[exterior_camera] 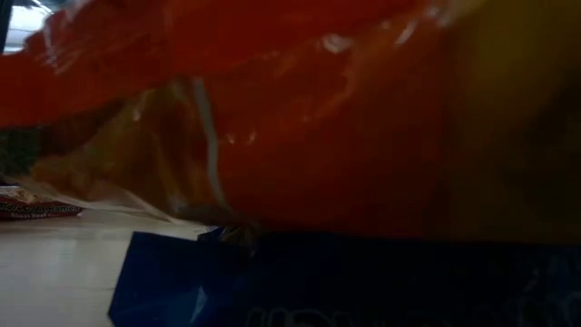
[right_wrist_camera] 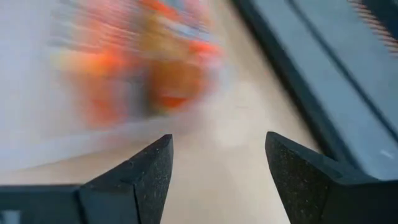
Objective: Sort Maruchan noodles
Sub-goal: Put the top orange noodle into the transparent bin
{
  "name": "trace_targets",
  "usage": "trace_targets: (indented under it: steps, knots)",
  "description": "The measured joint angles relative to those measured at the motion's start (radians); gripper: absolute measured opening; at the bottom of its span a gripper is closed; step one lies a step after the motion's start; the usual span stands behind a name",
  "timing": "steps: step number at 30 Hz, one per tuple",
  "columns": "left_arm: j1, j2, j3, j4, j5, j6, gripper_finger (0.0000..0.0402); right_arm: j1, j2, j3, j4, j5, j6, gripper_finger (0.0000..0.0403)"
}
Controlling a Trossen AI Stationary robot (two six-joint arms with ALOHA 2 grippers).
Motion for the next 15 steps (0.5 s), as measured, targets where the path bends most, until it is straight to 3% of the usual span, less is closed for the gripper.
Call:
trace_targets:
  steps: [4, 7, 12, 15]
  knots:
    - [-0.111, -0.101, 0.0, -0.089, 0.033, 0.019, 0.0071, 0.122, -0.161, -0.003, -0.177, -0.037, 0.034, 0.0241]
    - [-0.208, -0.143, 0.0, -0.095, 0.03, 0.021, 0.0071, 0.225, -0.257, -0.024, -0.231, 0.031, 0.062, 0.0241]
    - [-0.373, -0.145, 0.0, -0.054, 0.025, 0.026, 0.0071, 0.39, -0.355, -0.075, -0.26, 0.089, 0.13, 0.0241]
    - [-0.467, -0.122, 0.0, -0.043, -0.039, 0.013, 0.0071, 0.483, -0.383, -0.104, -0.258, 0.125, 0.17, 0.0241]
